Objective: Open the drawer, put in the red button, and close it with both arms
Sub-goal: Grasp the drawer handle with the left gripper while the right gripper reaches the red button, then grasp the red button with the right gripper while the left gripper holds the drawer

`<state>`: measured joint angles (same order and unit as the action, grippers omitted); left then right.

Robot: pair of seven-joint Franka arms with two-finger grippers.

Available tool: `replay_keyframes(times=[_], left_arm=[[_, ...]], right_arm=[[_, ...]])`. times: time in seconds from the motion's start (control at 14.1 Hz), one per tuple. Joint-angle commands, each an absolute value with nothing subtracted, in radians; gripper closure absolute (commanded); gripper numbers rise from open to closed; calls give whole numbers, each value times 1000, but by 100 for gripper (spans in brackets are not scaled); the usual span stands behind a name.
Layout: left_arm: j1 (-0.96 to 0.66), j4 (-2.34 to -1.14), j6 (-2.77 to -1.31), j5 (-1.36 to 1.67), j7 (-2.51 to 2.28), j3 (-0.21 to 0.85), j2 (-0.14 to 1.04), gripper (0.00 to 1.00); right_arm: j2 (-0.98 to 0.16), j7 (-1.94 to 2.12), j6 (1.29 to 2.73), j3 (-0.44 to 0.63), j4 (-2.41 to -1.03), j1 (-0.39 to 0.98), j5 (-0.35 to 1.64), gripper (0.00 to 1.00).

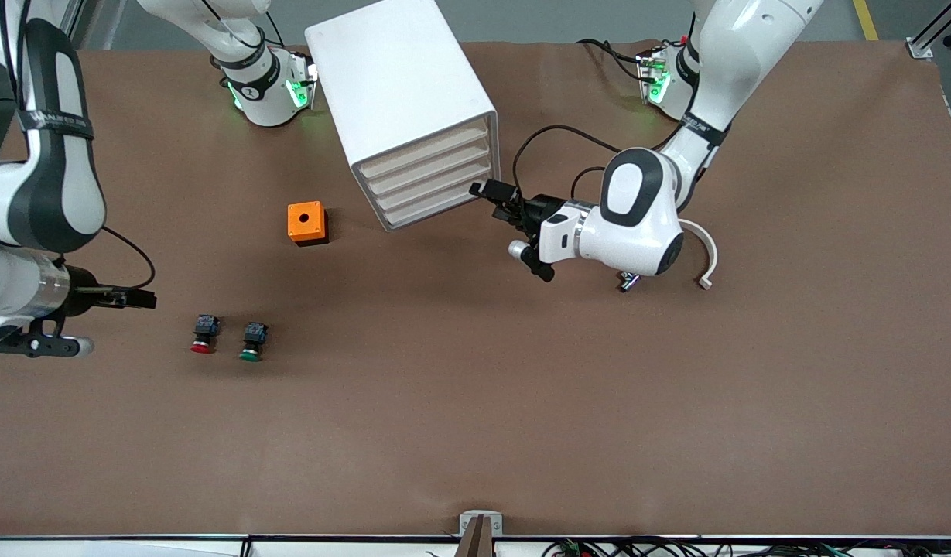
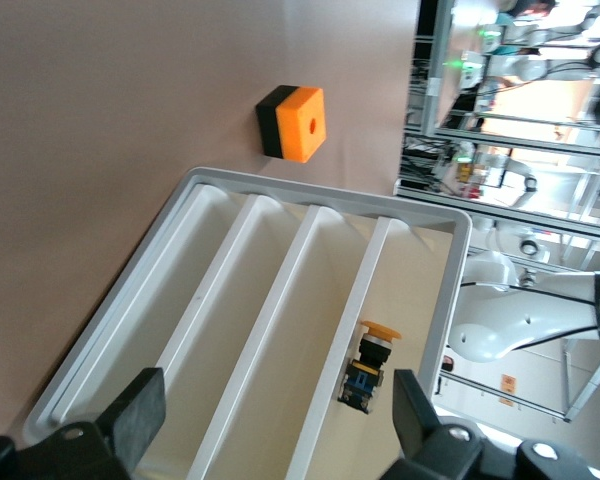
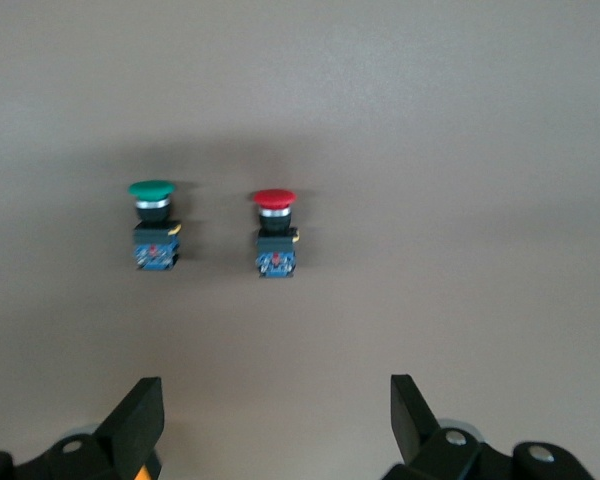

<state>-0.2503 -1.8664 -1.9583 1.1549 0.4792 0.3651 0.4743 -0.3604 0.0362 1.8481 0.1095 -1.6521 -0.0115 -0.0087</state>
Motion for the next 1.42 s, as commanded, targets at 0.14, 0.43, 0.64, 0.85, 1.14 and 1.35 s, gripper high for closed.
replay_keyframes(times=[0.14, 0.43, 0.64, 0.85, 1.14, 1.35], left_arm=[[-311, -1911, -2028, 1278, 646, 370, 529, 0], [-359, -1931, -2031, 1440, 851, 371, 606, 0], [-390, -1930, -2033, 1479, 865, 371, 612, 0], [-410, -1930, -2033, 1494, 873, 373, 609, 10], [-431, -1930, -2054, 1546, 940, 371, 629, 17], [-437, -1933, -2054, 1585, 1011, 374, 649, 18]], right_arm=[[-382, 37, 2086, 95, -1808, -43, -18, 0], [-442, 32, 2285, 95, -1890, -41, -11, 0], [-505, 22, 2339, 94, -1890, -40, 0, 0], [-528, 6, 2341, 94, -1896, -35, 46, 0], [-552, 5, 2385, 91, -1914, -31, 49, 0], [-560, -15, 2391, 91, -1933, -23, 69, 0]])
